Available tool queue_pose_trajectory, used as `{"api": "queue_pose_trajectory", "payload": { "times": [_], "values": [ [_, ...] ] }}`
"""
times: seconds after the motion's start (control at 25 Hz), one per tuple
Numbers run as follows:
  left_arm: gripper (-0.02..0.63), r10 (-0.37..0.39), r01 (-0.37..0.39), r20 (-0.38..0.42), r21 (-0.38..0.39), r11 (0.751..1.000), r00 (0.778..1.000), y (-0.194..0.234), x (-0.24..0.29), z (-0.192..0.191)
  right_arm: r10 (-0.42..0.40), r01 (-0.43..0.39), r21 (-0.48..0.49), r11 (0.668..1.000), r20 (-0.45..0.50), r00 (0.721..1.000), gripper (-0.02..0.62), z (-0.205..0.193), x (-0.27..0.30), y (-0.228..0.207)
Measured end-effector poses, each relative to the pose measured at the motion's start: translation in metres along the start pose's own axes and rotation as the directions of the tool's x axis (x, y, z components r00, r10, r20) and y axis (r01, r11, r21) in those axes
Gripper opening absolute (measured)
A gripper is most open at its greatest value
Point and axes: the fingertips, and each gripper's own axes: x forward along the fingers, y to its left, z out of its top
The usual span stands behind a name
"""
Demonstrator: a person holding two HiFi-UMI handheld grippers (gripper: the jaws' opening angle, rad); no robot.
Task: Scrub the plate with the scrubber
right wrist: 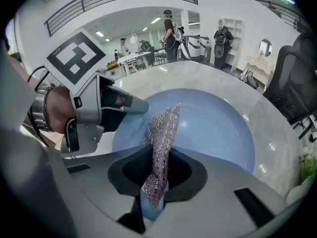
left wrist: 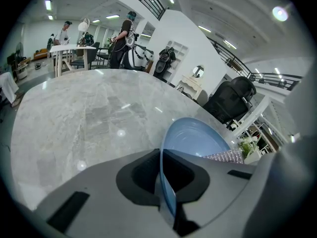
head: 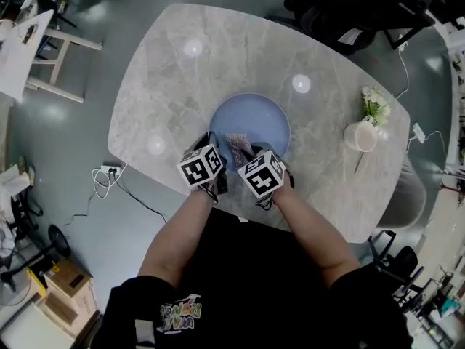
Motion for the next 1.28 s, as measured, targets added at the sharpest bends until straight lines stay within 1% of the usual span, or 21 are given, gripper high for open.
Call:
{"api": "queue_pose_trajectory", "payload": {
  "times": [0.16,0.24,0.36,0.44,0.52,0.64,0.72,0.84,0.96,1.16,1.28],
  "values": [
    [0.028,-0.003,0.003,-0.007,0.003,1.000,1.000,0.001,0.000,-0.001,0.027,-0.028,0.028,0.999,0.013,1.000,0.072,0.008,0.009,0.004],
    [0.029,-0.018,0.018,-0.014,0.004,1.000,1.000,0.000,0.001,-0.001,0.046,-0.048,0.064,0.997,0.036,0.998,0.072,0.012,0.012,0.003],
    [0.029,-0.049,0.050,-0.029,0.022,0.999,0.998,-0.002,0.002,-0.003,0.068,-0.088,0.168,0.982,0.120,0.990,0.072,0.019,0.009,-0.003],
    [0.029,-0.068,0.069,-0.025,0.056,0.996,0.997,-0.004,-0.002,-0.003,0.080,-0.123,0.235,0.964,0.184,0.980,0.074,0.023,0.002,-0.008],
    [0.029,-0.087,0.085,0.009,0.102,0.991,0.996,-0.005,-0.010,0.000,0.082,-0.145,0.258,0.955,0.240,0.967,0.074,0.024,-0.009,-0.013],
    [0.079,-0.114,0.096,0.096,0.168,0.981,0.989,-0.006,-0.028,0.012,0.081,-0.162,0.234,0.959,0.321,0.944,0.074,0.026,-0.032,-0.023],
    [0.080,-0.132,0.099,0.160,0.203,0.974,0.978,-0.011,-0.043,0.021,0.082,-0.174,0.220,0.960,0.372,0.925,0.074,0.024,-0.049,-0.030],
    [0.071,-0.169,0.114,0.241,0.228,0.967,0.956,-0.028,-0.072,0.028,0.080,-0.180,0.194,0.964,0.434,0.897,0.074,0.018,-0.078,-0.038],
    [0.028,-0.214,0.136,0.306,0.257,0.957,0.928,-0.054,-0.106,0.029,0.083,-0.175,0.149,0.973,0.482,0.872,0.074,0.014,-0.109,-0.042],
    [0.018,-0.307,0.178,0.360,0.350,0.920,0.881,-0.097,-0.167,0.015,0.088,-0.149,0.067,0.987,0.553,0.829,0.074,0.012,-0.159,-0.037],
    [0.018,-0.341,0.181,0.373,0.402,0.898,0.863,-0.114,-0.200,0.007,0.087,-0.129,0.030,0.991,0.586,0.806,0.074,0.014,-0.183,-0.029]
  ]
}}
